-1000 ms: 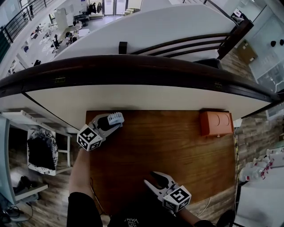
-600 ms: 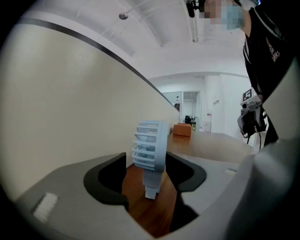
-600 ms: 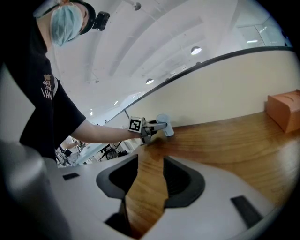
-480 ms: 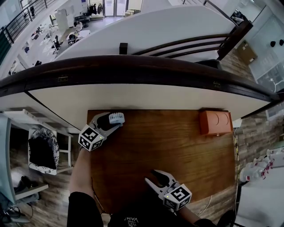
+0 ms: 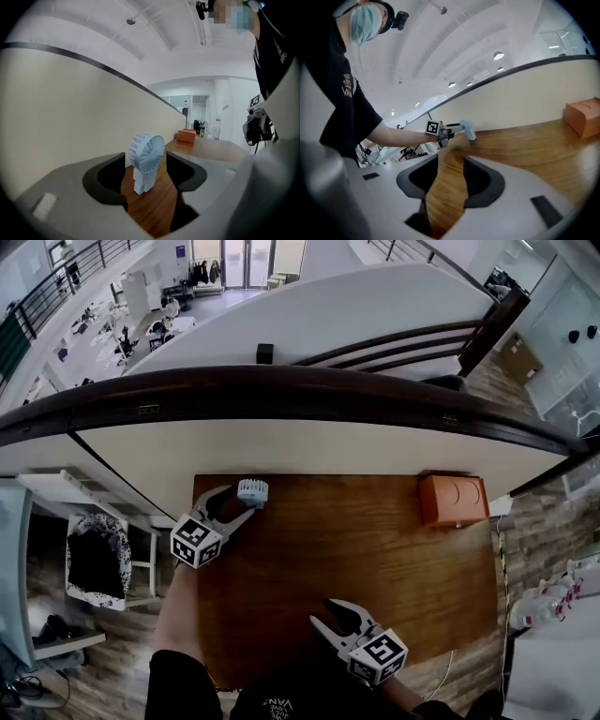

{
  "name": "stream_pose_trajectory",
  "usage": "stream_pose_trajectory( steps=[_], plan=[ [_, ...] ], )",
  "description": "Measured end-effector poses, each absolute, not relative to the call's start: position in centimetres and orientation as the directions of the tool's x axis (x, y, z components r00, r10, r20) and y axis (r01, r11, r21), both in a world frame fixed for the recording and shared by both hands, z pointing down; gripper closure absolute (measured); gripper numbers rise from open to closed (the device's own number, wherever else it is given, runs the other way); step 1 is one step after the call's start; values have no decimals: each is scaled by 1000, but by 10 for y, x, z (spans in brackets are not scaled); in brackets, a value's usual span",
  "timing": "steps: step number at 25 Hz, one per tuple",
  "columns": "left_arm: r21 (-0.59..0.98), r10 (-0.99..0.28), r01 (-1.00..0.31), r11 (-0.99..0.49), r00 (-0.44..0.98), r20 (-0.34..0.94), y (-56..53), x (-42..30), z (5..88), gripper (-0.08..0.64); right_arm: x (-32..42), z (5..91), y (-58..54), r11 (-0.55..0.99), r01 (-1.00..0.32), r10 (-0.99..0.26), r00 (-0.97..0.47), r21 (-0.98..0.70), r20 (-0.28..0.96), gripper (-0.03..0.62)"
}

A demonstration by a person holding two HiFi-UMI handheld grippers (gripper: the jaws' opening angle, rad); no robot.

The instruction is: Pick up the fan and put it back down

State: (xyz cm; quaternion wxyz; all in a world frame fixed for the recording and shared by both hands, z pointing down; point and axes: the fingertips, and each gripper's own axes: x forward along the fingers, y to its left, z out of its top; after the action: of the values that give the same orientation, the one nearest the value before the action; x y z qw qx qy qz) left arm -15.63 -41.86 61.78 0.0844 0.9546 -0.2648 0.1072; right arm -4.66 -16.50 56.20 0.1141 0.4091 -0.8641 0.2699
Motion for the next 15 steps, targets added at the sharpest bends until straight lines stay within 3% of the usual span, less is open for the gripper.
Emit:
stream_pose_trajectory(
  steps=[15],
  plan=[
    [111,-668,-687,-718,725,169,-355,-181,578,299,-35,545,-137,521,-782,-684,-622,-342,381,439]
  ],
)
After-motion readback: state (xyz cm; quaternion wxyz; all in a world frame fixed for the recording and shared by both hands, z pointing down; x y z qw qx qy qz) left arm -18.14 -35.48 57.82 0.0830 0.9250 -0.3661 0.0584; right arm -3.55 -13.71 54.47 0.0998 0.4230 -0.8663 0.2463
